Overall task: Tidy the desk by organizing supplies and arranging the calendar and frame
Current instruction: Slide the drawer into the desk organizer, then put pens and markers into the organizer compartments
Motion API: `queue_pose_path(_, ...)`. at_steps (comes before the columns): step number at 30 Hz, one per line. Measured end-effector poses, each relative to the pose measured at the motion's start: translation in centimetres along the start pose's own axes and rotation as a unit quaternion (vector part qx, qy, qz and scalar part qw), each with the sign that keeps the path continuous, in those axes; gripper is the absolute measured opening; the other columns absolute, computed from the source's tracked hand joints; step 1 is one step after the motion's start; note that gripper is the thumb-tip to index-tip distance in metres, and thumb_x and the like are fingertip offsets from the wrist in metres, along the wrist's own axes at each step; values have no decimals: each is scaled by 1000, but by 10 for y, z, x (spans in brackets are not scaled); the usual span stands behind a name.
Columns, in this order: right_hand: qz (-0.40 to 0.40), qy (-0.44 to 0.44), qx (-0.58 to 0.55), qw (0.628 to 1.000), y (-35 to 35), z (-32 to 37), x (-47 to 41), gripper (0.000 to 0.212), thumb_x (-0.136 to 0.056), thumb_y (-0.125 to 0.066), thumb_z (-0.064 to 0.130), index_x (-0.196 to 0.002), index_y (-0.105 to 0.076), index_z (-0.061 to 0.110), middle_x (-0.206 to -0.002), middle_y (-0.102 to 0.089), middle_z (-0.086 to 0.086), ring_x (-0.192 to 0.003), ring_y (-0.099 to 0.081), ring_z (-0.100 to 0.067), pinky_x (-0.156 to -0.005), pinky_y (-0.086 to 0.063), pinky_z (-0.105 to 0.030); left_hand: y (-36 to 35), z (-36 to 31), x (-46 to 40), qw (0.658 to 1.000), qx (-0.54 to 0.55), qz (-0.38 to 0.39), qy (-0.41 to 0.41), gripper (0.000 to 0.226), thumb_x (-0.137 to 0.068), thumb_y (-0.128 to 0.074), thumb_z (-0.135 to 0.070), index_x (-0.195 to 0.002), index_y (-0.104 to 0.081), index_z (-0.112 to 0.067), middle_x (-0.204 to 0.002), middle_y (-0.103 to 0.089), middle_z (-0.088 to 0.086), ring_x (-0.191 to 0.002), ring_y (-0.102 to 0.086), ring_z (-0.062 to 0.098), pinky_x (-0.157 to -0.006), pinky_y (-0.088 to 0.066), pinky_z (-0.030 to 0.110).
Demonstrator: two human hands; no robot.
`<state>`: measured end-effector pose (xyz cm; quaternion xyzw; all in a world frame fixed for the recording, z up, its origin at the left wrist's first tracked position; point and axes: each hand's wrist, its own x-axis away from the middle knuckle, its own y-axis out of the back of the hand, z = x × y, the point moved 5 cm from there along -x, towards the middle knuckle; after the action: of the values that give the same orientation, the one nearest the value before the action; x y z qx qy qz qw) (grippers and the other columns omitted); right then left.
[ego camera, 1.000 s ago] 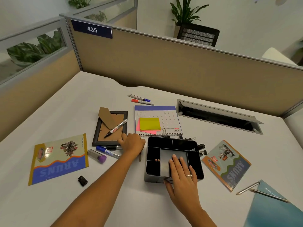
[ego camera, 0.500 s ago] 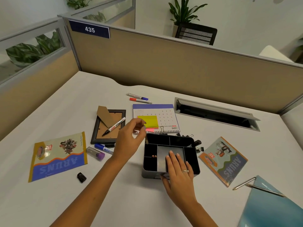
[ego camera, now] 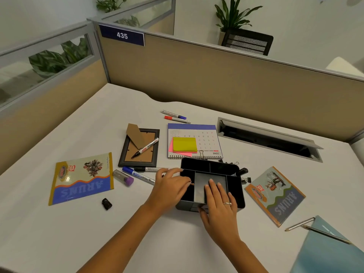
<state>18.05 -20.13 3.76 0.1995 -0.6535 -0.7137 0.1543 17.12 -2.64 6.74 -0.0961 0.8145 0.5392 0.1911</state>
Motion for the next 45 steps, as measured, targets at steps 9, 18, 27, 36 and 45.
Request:
queue_pose_path(9,15,-5,-7,1000,3,2,1,63,-82,-39,42,-139,-40,15,-149,-36,-5,-137,-31,-24,-113,-6,-37,5,7,16,999,3,3,34,34,-95,-41,-38,-121,-59,-28,-120,-63,-14,-121,-44,11,-92,-29,35)
queue_pose_path(18,-106,11,-154,982,28,26,11,61,-85,-41,56,-133,-45,19,-148,-36,1,-144,-13,-22,-114,-1,-42,49,92,79,984,6,-63,164,33,-93,-40,-29,-118,-60,-22,-115,-64,-4,-109,-53,12,-83,-35,31)
queue_pose_path(27,-108,145,-198,963,5,146,-10,28,-87,-46,35,-113,-53,27,-130,-50,0,-127,-38,-20,-98,-33,-42,72,166,147,975,1,48,215,41,-89,-43,-50,-105,-68,-22,-101,-61,-2,-91,-54,16,-71,-46,29)
queue_pose_path(36,2,150,-128,980,-25,192,-112,22,-85,-64,14,-107,-64,15,-113,-63,-7,-104,-57,-27,-81,-48,-38,65,186,157,959,102,153,213,20,-87,-63,-31,-103,-59,-19,-103,-49,-11,-95,-46,4,-78,-38,9)
queue_pose_path(45,75,169,-40,982,-25,208,-198,40,-86,-63,14,-125,-54,17,-126,-51,-8,-106,-57,-26,-89,-50,-32,87,195,147,900,268,63,337,27,-97,-46,-19,-123,-49,-25,-108,-53,-4,-85,-57,10,-67,-48,9)
